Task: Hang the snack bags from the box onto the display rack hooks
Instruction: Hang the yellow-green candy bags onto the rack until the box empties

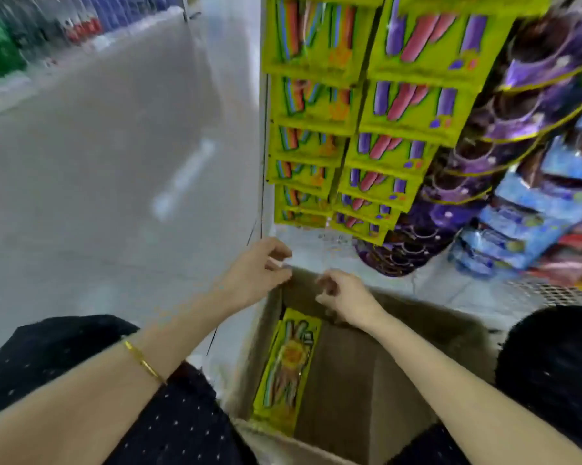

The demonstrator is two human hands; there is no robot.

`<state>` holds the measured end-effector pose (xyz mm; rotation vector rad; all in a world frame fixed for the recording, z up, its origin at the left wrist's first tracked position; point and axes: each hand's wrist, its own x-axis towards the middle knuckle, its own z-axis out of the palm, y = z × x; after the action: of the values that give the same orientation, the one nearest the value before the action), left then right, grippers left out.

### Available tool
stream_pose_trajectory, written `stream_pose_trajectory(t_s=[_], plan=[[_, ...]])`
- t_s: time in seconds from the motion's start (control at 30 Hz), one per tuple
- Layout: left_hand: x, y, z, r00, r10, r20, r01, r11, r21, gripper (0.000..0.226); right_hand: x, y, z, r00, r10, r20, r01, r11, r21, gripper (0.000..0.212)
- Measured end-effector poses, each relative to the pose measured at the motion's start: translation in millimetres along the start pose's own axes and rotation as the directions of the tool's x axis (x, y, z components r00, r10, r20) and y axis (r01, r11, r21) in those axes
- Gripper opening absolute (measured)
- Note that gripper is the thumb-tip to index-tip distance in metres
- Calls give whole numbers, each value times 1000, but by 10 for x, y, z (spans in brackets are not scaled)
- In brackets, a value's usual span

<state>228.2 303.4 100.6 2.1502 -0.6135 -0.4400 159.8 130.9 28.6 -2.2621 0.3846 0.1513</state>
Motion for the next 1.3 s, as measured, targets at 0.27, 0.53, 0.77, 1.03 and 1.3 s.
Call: stream_pose_trajectory(t_s=[0.27,0.53,0.77,1.03,1.3], plan=[[213,-405,72,981,-137,135,125,988,95,22,26,1157,1476,688,638,346,-718,665,204,58],[235,-525,69,961,-190,198,176,980,90,24,68,1134,2057,568,771,289,-804,444,395,40],[238,-603,63,949,-237,206,225,971,79,24,86,1147,2142,525,786,328,-806,334,490,57],[287,-531,78,945,-256,205,234,964,124,25,36,1010,1646,665,597,448,-737,429,523,38],[110,-391,316,828,-500,253,489,865,112,58,-246,729,537,875,208,437,-454,666,592,23]])
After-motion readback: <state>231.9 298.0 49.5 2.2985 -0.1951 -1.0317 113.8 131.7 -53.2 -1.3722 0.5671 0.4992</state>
